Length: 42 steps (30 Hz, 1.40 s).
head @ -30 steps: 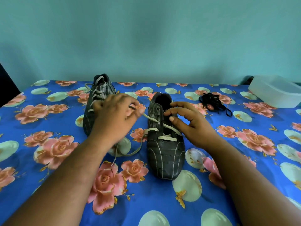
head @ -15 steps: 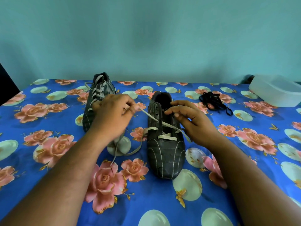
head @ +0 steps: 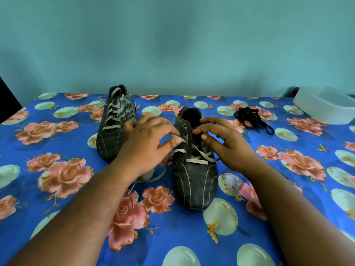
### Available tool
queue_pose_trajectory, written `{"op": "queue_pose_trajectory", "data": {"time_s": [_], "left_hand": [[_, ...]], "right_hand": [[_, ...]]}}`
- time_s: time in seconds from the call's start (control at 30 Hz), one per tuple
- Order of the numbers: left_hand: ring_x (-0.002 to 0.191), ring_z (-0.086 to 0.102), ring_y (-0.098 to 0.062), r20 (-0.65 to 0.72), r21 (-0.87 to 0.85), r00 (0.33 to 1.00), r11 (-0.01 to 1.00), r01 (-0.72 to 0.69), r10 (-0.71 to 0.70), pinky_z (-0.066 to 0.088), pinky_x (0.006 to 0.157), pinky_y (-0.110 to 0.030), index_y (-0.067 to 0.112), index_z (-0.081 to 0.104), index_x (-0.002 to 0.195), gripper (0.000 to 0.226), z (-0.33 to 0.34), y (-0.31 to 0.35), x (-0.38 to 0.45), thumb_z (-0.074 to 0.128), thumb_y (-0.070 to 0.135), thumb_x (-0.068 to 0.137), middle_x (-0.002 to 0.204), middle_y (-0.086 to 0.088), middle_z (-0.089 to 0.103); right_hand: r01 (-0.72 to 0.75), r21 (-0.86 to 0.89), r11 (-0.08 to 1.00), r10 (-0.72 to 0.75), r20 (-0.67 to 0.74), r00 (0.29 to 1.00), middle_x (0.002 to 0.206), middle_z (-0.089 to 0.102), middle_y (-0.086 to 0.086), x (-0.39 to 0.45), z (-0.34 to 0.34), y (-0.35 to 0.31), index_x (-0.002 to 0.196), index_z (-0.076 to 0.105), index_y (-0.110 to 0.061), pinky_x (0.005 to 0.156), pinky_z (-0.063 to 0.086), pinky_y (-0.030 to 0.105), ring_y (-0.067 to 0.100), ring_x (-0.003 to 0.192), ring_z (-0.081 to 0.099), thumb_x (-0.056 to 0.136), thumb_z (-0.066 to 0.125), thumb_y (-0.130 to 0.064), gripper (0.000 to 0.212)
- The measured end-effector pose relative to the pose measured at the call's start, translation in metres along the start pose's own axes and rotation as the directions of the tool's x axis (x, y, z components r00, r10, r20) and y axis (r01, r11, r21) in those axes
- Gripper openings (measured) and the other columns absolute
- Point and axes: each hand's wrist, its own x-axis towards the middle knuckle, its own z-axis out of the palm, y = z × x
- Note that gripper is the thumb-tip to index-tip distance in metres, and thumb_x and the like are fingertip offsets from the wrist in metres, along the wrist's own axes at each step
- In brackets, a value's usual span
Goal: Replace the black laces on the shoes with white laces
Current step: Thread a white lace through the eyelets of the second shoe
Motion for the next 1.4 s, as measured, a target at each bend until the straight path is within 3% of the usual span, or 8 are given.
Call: {"op": "queue_pose_trajectory", "data": {"time_s": [0.17, 0.33, 0.5, 0.6, 0.7, 0.93, 1.17, 1.4], "left_hand": [[0.121, 0.047, -0.006, -0.023, -0.102, 0.999, 0.995, 0.020, -0.022, 0.017, 0.090, -0.034, 0.037, 0.067, 0.093, 0.035, 0.002, 0.003, 0.000, 0.045, 0.063, 0.087, 0.111, 0.022, 0.064], [0.117, 0.051, -0.015, -0.077, -0.153, 0.980, 0.973, 0.171, -0.184, 0.035, 0.100, -0.052, 0.039, 0.062, 0.086, 0.027, -0.010, -0.012, 0.004, 0.049, 0.062, 0.088, 0.104, 0.019, 0.063], [0.125, 0.043, -0.023, -0.108, 0.038, 0.908, 0.911, 0.410, -0.404, 0.019, 0.085, -0.039, 0.037, 0.060, 0.080, 0.016, -0.022, -0.025, 0.006, 0.063, 0.044, 0.094, 0.109, 0.014, 0.060], [0.126, 0.043, -0.023, -0.109, 0.080, 0.936, 0.935, 0.345, -0.336, 0.017, 0.086, -0.037, 0.035, 0.065, 0.089, 0.010, -0.019, -0.021, 0.004, 0.064, 0.044, 0.094, 0.115, 0.011, 0.063], [0.124, 0.046, -0.021, -0.082, -0.009, 0.977, 0.980, 0.197, -0.197, 0.024, 0.094, -0.038, 0.035, 0.067, 0.103, 0.028, -0.012, -0.013, 0.003, 0.055, 0.059, 0.093, 0.116, 0.013, 0.064], [0.120, 0.048, -0.011, 0.060, -0.170, 0.991, 0.977, 0.131, -0.122, 0.031, 0.104, -0.057, 0.042, 0.061, 0.086, 0.040, 0.007, 0.006, -0.001, 0.039, 0.075, 0.082, 0.107, 0.021, 0.062], [0.129, 0.043, -0.011, 0.085, -0.197, 0.984, 0.965, 0.171, -0.157, 0.031, 0.105, -0.057, 0.046, 0.056, 0.083, 0.028, -0.006, -0.007, 0.003, 0.042, 0.070, 0.080, 0.114, 0.025, 0.058], [0.123, 0.045, -0.013, 0.123, -0.132, 0.980, 0.976, 0.174, -0.158, 0.036, 0.101, -0.059, 0.042, 0.057, 0.086, 0.008, -0.015, -0.021, 0.002, 0.061, 0.045, 0.093, 0.099, 0.026, 0.055]], "right_hand": [[0.004, -0.010, 1.000, -0.004, 0.002, 1.000, 0.132, 0.056, -0.009, 0.000, 0.000, -0.001, 0.114, 0.070, -0.039, 0.100, 0.036, 0.013, 0.004, 0.129, 0.048, 0.101, 0.060, -0.019, 0.025], [0.005, -0.010, 1.000, -0.005, -0.001, 1.000, 0.131, 0.056, -0.008, 0.000, 0.000, -0.002, 0.113, 0.070, -0.038, 0.098, 0.033, 0.007, 0.002, 0.129, 0.047, 0.101, 0.060, -0.018, 0.026], [0.005, -0.011, 1.000, -0.004, 0.008, 1.000, 0.132, 0.055, -0.007, 0.000, 0.001, 0.000, 0.117, 0.071, -0.035, 0.103, 0.036, 0.015, 0.006, 0.133, 0.046, 0.102, 0.059, -0.020, 0.024], [-0.017, -0.003, 1.000, 0.017, 0.002, 1.000, 0.133, 0.055, -0.008, 0.000, 0.000, -0.001, 0.119, 0.072, -0.033, 0.103, 0.036, 0.015, 0.006, 0.133, 0.046, 0.103, 0.057, -0.024, 0.024], [-0.006, -0.002, 1.000, 0.006, -0.025, 1.000, 0.130, 0.056, -0.011, 0.000, -0.003, -0.002, 0.118, 0.073, -0.031, 0.103, 0.035, 0.012, 0.005, 0.132, 0.047, 0.103, 0.056, -0.028, 0.023], [0.000, 0.000, 1.000, 0.000, -0.021, 1.000, 0.134, 0.058, -0.007, 0.001, -0.004, 0.002, 0.126, 0.070, -0.028, 0.102, 0.035, 0.011, 0.001, 0.131, 0.047, 0.103, 0.055, -0.031, 0.028], [0.035, -0.012, 0.999, -0.036, -0.011, 0.999, 0.130, 0.058, -0.014, 0.000, -0.001, 0.000, 0.125, 0.066, -0.026, 0.098, 0.033, 0.005, -0.006, 0.127, 0.047, 0.099, 0.061, -0.031, 0.027], [0.034, -0.030, 0.999, -0.034, -0.007, 0.999, 0.130, 0.057, -0.012, -0.001, 0.001, 0.003, 0.124, 0.064, -0.028, 0.099, 0.034, 0.009, -0.001, 0.125, 0.048, 0.096, 0.068, -0.028, 0.028]]}}
